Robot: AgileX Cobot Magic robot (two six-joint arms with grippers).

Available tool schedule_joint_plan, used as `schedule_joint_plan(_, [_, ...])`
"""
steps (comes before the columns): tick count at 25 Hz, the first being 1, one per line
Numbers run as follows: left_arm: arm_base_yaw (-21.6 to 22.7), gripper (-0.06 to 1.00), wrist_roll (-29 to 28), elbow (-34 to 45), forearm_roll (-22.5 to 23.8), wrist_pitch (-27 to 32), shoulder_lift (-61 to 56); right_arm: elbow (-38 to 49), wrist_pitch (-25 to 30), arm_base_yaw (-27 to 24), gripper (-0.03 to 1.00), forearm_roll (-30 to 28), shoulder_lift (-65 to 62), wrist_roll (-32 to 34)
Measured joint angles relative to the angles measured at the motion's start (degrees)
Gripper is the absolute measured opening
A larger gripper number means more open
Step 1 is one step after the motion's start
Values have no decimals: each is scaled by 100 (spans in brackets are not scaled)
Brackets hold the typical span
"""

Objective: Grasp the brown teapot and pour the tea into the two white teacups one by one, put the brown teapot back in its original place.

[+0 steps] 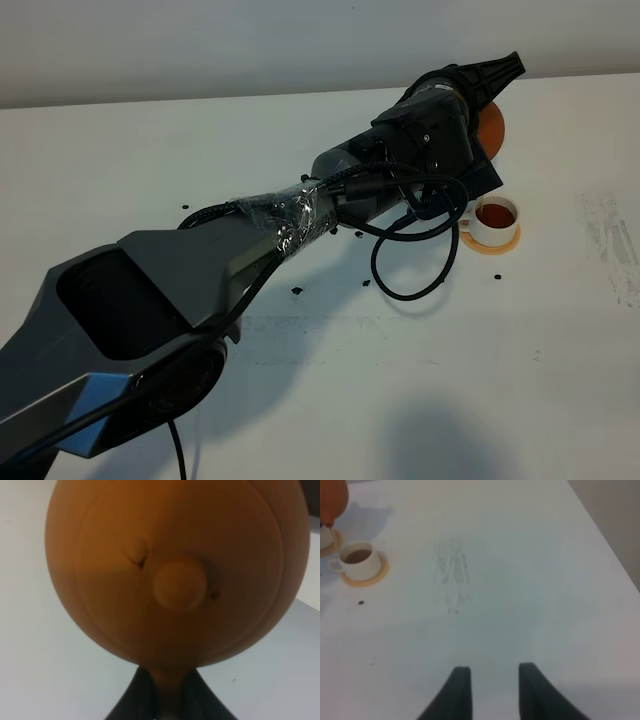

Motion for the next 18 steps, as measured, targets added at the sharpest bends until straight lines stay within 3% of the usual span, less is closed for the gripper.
schedule_joint_plan(18, [-57, 9, -11, 0, 10, -33, 0, 0, 0, 0, 23, 0, 0, 0])
